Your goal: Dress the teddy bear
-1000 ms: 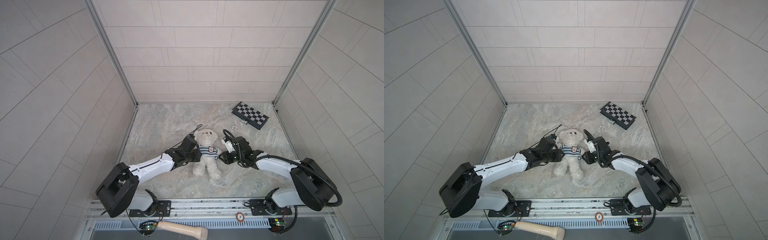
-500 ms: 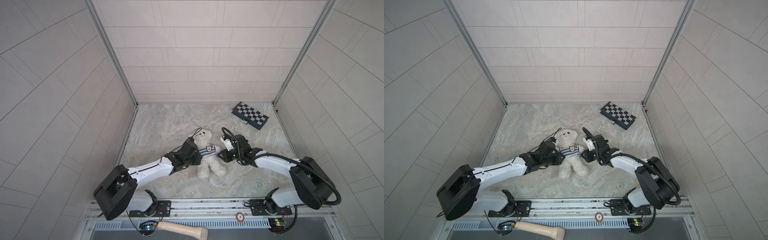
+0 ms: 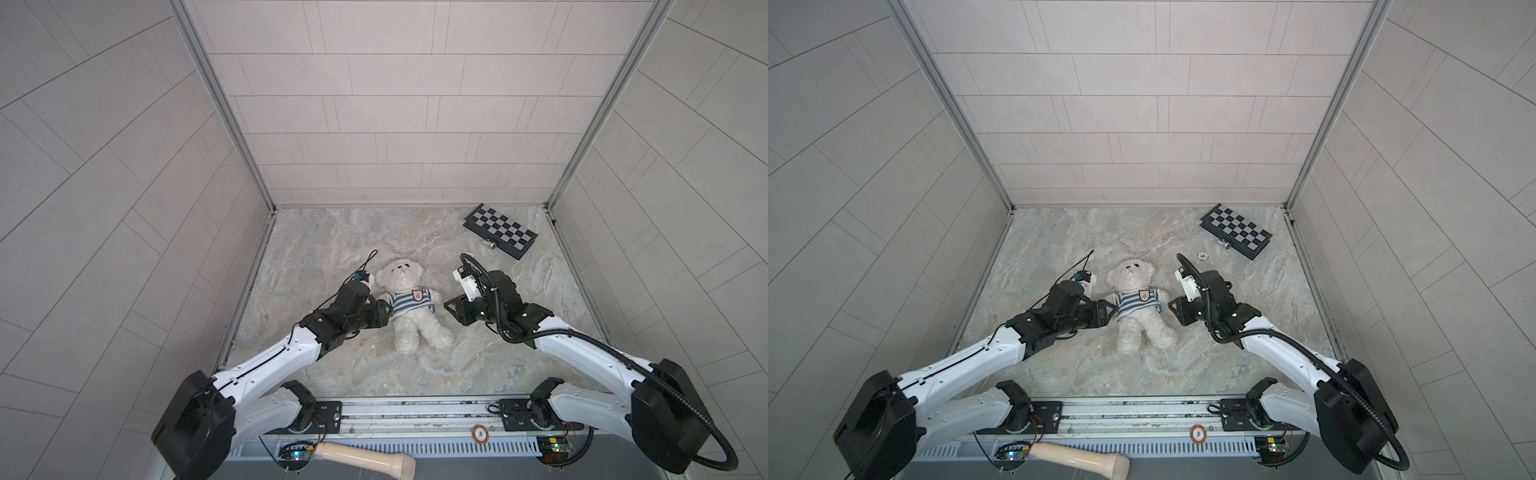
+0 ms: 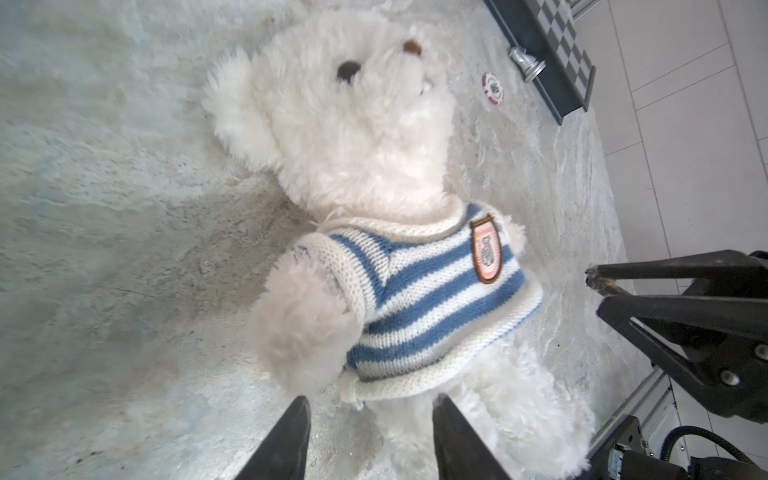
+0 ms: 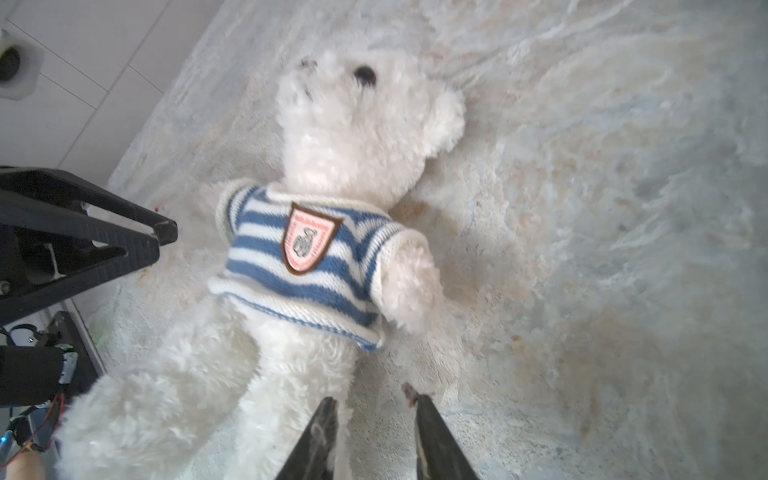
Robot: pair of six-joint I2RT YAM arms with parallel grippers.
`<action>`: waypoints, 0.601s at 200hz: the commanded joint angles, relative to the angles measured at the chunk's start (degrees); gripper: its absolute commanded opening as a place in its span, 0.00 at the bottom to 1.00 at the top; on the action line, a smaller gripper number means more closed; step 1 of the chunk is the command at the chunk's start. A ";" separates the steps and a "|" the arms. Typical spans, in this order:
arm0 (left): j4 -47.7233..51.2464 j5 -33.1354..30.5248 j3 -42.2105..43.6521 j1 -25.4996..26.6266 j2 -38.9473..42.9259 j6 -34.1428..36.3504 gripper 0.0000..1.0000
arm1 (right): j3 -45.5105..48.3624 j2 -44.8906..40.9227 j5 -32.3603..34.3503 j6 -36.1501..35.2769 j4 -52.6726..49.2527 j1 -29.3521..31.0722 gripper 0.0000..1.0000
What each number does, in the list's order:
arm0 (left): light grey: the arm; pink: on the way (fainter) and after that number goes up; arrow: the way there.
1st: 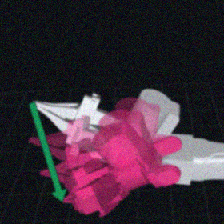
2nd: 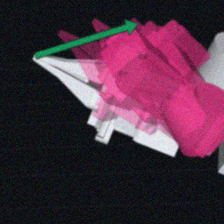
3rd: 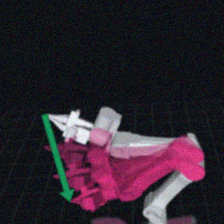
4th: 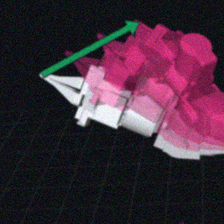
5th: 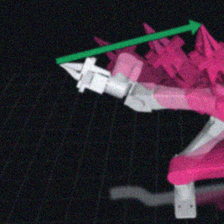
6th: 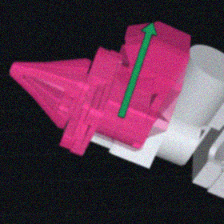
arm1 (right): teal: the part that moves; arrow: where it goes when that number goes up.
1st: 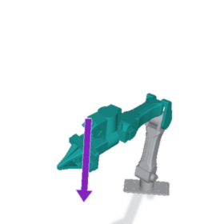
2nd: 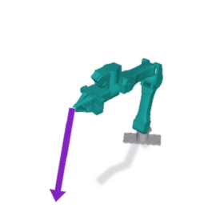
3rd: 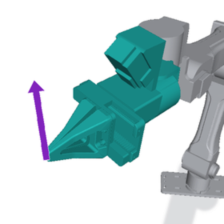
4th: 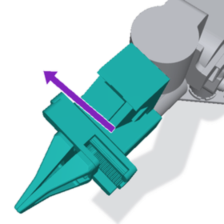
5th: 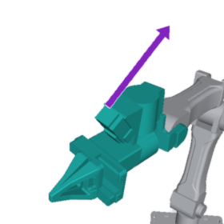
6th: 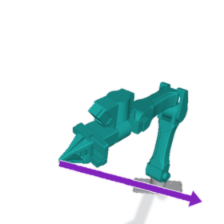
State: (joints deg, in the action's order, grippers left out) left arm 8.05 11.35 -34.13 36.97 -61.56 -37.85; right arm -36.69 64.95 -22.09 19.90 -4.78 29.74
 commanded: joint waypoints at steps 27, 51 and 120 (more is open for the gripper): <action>1.42 2.13 -9.53 -0.23 -5.14 2.64 0.50 | -6.11 4.84 -0.83 -0.91 2.77 0.90 0.31; -3.69 3.36 -9.71 -0.23 -10.18 0.45 0.49 | -7.07 9.48 -0.80 -0.56 6.65 2.35 0.28; -12.50 4.37 -5.85 0.03 -19.33 -2.41 0.41 | -5.94 19.20 0.94 2.57 12.35 7.13 0.07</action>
State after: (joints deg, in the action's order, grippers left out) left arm -0.91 15.46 -41.45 36.99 -80.23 -39.55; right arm -43.77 83.72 -22.22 21.54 4.40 35.88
